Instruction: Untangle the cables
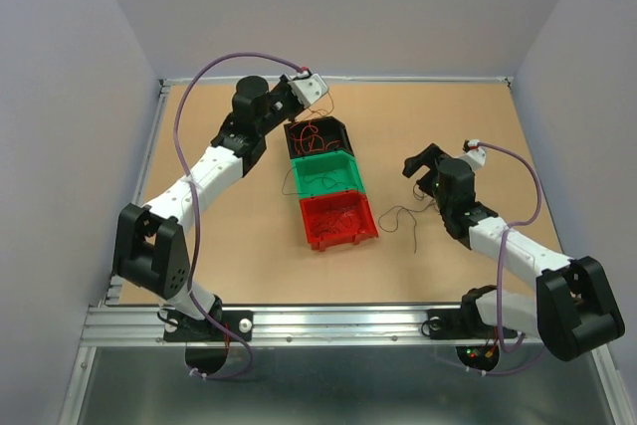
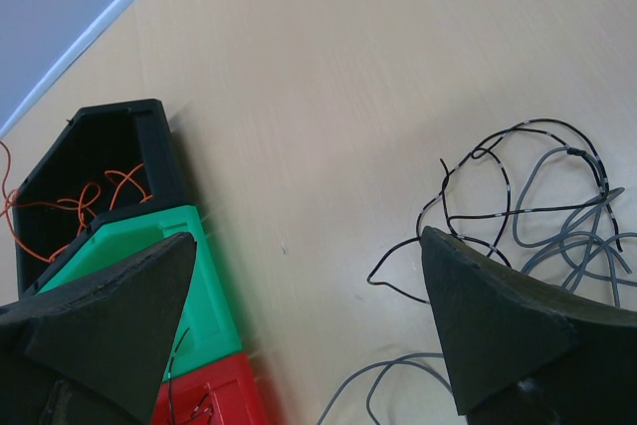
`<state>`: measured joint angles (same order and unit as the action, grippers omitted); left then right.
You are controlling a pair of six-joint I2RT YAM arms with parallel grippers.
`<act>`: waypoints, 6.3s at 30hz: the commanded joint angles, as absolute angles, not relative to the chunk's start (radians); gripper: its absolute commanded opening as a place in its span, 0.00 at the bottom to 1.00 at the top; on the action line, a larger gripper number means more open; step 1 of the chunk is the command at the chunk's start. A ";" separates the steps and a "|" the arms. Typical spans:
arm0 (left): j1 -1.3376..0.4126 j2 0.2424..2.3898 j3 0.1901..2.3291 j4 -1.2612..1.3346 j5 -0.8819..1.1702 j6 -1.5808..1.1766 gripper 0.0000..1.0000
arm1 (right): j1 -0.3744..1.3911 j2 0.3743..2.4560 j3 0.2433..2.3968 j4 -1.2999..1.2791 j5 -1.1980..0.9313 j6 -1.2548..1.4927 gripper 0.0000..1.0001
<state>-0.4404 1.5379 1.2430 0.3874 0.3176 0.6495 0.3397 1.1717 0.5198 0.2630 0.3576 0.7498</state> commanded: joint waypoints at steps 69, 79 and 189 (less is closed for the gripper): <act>-0.448 1.229 0.727 0.853 0.547 0.236 0.99 | 0.342 1.077 0.499 0.429 0.024 0.646 0.01; -0.630 1.241 0.644 0.870 0.696 0.445 0.99 | 0.419 1.038 0.508 0.613 -0.414 0.614 0.01; -0.674 1.254 0.765 -0.041 0.749 0.871 0.00 | 0.529 1.114 0.491 0.408 0.385 0.614 0.94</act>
<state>-0.5484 1.1236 0.7357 0.0025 1.0039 0.8238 0.5362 1.1431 0.5018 0.3893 0.3527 0.6064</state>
